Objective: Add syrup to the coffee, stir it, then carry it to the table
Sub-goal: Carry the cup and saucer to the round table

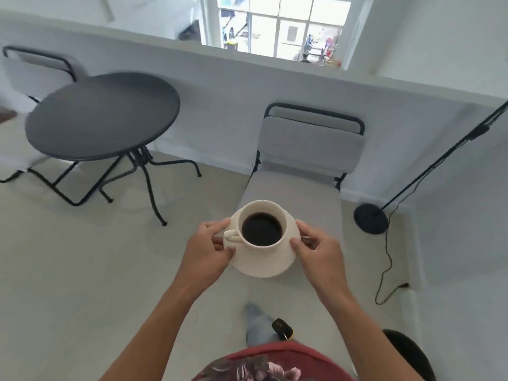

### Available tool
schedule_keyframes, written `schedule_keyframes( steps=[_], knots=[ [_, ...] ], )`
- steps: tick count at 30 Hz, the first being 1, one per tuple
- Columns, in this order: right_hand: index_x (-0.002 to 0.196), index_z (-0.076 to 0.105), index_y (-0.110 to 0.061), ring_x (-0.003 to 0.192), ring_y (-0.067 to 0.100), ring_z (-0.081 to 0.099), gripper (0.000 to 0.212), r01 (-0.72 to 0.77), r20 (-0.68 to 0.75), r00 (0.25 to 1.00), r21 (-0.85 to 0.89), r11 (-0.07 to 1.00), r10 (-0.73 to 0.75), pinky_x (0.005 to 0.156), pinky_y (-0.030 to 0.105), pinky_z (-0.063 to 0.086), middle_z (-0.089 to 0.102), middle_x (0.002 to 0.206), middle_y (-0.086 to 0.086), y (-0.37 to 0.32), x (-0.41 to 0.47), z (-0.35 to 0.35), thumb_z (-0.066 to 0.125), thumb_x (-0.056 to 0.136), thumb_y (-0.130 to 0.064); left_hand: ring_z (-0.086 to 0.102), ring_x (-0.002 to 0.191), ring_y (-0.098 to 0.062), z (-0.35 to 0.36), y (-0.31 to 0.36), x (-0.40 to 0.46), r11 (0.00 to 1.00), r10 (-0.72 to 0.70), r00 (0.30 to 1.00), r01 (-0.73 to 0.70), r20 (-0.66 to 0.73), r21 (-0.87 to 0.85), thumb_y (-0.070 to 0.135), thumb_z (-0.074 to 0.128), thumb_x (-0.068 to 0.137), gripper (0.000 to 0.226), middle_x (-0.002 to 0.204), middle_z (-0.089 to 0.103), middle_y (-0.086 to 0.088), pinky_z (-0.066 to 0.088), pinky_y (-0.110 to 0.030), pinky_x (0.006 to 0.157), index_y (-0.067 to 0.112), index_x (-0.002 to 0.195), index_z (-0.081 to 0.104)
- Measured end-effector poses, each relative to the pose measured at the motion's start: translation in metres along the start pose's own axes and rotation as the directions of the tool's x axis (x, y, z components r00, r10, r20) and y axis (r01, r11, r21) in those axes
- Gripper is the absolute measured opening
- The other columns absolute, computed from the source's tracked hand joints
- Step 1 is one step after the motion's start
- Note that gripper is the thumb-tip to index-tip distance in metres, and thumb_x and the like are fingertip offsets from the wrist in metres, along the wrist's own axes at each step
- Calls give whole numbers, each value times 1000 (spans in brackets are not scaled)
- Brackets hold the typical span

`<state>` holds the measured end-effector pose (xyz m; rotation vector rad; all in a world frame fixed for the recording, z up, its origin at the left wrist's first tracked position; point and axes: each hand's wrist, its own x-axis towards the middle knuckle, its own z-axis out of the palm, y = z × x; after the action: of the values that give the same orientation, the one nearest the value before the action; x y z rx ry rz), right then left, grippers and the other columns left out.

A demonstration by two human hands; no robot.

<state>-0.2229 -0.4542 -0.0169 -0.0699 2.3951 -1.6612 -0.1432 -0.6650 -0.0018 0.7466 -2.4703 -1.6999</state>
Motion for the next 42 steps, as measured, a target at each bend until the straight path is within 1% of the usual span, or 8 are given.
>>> schedule_keyframes(
  steps=[5, 9, 15, 18, 24, 33, 39, 42],
  knots=[
    [130, 73, -27, 101, 8, 72, 42, 34, 123, 992, -24, 999, -31, 94, 34, 59, 76, 115, -3, -26, 54, 67, 71, 93, -8, 67, 99, -9, -51, -20, 43, 998, -61, 992, 59, -113, -30, 2, 74, 87, 61, 130, 57, 2, 59, -18, 79, 21, 142, 57],
    [129, 73, -28, 96, -6, 67, 40, 68, 215, 975, -22, 997, -62, 87, 22, 55, 73, 114, -5, -50, 105, 117, 71, 95, -8, 67, 101, -12, -90, -29, 87, 993, -112, 974, 103, -197, -55, 4, 75, 87, 62, 130, 56, 3, 60, -28, 88, 21, 143, 56],
    [127, 74, -28, 94, -3, 69, 41, 90, 320, 944, -36, 995, -74, 77, 6, 52, 71, 112, -1, -86, 179, 200, 69, 94, -4, 65, 100, -6, -149, -47, 158, 987, -157, 945, 141, -287, -75, 1, 73, 88, 61, 129, 56, 3, 55, -11, 83, 20, 143, 55],
    [128, 74, -25, 95, -7, 67, 41, 95, 360, 931, -59, 994, -68, 77, 2, 49, 71, 114, -2, -103, 208, 240, 69, 95, -3, 65, 99, -4, -178, -57, 190, 982, -189, 930, 169, -317, -89, 2, 74, 88, 62, 129, 55, 3, 54, -9, 81, 20, 144, 55],
    [127, 74, -29, 100, 6, 71, 41, 64, 370, 928, -29, 998, -48, 92, 26, 56, 71, 115, -4, -133, 265, 328, 71, 94, -5, 62, 98, -6, -247, -82, 268, 981, -191, 923, 174, -335, -80, 1, 74, 87, 64, 126, 55, 3, 49, -3, 78, 19, 145, 53],
    [124, 76, -29, 95, 10, 73, 44, 69, 342, 938, -36, 997, -53, 92, 27, 56, 72, 109, -2, -183, 351, 446, 71, 92, 0, 63, 96, -1, -348, -105, 383, 983, -177, 927, 149, -331, -108, -2, 74, 86, 64, 125, 55, 2, 49, -1, 74, 17, 143, 55],
    [118, 75, -39, 91, -2, 71, 48, 92, 410, 911, -76, 993, -53, 86, 14, 52, 72, 109, -7, -200, 412, 516, 71, 91, 0, 63, 97, -3, -393, -126, 454, 967, -244, 911, 206, -333, -148, 0, 75, 86, 61, 129, 54, 1, 49, -1, 67, 16, 142, 56],
    [123, 75, -32, 93, -4, 69, 45, 82, 442, 896, -84, 993, -36, 82, 6, 51, 71, 110, -6, -205, 449, 551, 71, 92, 1, 63, 98, -3, -411, -138, 489, 958, -281, 890, 237, -358, -163, 1, 76, 86, 63, 129, 54, 3, 49, -2, 66, 17, 143, 55]
  ],
)
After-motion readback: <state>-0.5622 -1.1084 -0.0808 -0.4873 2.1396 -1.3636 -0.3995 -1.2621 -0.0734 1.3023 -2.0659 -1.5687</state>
